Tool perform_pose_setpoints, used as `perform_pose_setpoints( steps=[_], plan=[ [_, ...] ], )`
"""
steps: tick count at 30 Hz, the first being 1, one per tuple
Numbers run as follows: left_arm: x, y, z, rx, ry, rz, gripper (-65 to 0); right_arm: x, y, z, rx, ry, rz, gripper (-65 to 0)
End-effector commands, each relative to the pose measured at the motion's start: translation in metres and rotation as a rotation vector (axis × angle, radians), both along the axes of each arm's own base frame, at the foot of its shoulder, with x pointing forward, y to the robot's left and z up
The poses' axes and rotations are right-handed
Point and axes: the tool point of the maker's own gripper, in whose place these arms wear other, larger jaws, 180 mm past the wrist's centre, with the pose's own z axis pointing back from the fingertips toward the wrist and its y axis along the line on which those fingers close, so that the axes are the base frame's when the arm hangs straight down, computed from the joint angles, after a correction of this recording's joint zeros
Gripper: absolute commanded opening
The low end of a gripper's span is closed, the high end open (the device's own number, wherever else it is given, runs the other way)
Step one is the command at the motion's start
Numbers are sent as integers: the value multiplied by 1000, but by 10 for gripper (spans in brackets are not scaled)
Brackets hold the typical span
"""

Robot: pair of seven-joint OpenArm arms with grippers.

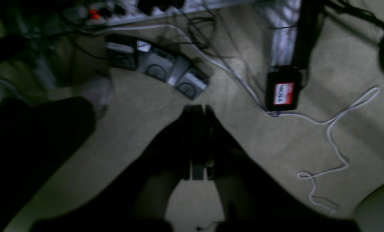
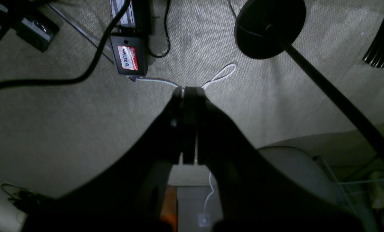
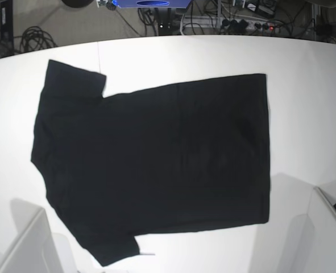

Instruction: Fold the T-shirt properly

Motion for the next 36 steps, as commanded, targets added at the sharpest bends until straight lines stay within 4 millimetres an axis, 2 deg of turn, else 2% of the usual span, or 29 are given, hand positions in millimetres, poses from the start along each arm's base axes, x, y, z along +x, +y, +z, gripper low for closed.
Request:
perform_pose_setpoints(
  steps=[1,4,8,13,21,25,30,33,36],
  plan=[
    [-7,5,5,8,-2,-10,-650,-7,-9,5,-16,-3,1,-650],
    [-13,9,15,11,-19,-18,-650,-14,-12,15,-25,-26,-9,-650],
    [-15,14,30,15,-52,-32,-650,-19,-37,32,-83,-41,-80,-650],
    [-13,19,62,10,-117,-84,-650,-11,-57,62,-134,-60,-114,-650],
    [21,0,122,-37,-279,-149,-650,16,-83,120,-205,-97,-135,-650],
    [39,18,160,14,-362,-135,-650,30,-94,141,-246,-158,-174,-650],
    [69,33,206,68,-472,-149,-650,58,-124,172,-340,-278,-267,-650],
    [92,33,225,78,-547,-152,-650,94,-139,190,-383,-396,-321,-650],
    [117,27,237,27,-632,-71,-650,134,-153,214,-422,-528,-370,-650]
  ],
)
